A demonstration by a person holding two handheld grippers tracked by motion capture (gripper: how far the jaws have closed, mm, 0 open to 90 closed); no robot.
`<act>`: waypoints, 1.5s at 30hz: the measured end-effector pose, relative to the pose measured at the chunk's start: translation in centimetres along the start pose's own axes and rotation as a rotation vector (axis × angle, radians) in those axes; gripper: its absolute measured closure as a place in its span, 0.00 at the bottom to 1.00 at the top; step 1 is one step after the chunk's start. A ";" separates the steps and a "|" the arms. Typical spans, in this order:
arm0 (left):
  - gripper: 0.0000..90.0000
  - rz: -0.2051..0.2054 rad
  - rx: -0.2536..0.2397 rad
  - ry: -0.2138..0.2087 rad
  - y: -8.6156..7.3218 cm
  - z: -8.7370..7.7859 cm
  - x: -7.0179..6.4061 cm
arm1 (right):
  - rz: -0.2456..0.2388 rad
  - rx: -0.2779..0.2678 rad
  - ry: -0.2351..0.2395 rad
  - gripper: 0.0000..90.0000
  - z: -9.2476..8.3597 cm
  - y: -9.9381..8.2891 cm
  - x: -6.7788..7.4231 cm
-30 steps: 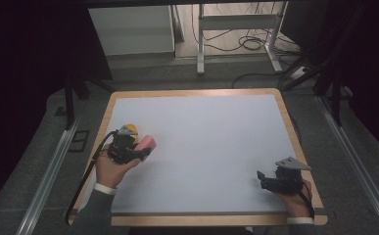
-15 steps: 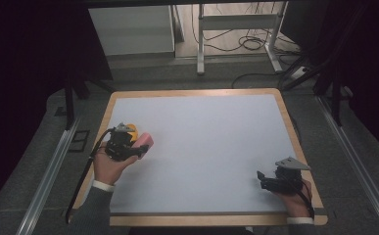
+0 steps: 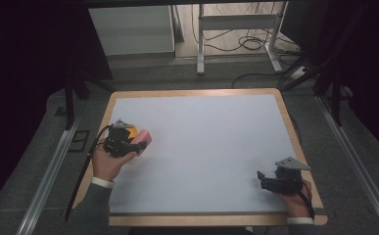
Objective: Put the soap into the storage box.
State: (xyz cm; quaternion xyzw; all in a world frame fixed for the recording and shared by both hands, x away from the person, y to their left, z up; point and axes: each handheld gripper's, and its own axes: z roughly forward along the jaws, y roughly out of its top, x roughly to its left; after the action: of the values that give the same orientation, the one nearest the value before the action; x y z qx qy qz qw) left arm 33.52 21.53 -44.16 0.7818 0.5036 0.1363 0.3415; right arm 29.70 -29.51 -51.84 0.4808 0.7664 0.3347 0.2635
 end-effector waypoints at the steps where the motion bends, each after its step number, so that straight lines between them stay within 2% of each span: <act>1: 0.67 -0.003 0.001 0.003 0.0 0.0 0.1 | 0.000 0.000 0.000 0.13 0.0 0.0 0.0; 19: 0.67 -0.045 -0.014 0.037 0.7 -0.4 2.2 | 0.001 0.000 -0.001 0.13 0.0 0.0 0.0; 37: 0.67 -0.074 -0.006 0.079 1.0 -0.1 3.7 | -0.002 -0.001 -0.001 0.13 0.0 0.0 -0.1; 45: 0.67 -0.086 0.005 0.085 1.1 0.2 4.4 | -0.004 0.001 -0.005 0.13 0.0 -0.1 -0.1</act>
State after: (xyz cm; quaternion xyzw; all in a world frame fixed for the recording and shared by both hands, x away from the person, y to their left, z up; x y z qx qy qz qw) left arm 36.41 25.06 -44.20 0.7537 0.5513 0.1534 0.3233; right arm 29.73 -29.58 -51.91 0.4803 0.7669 0.3325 0.2659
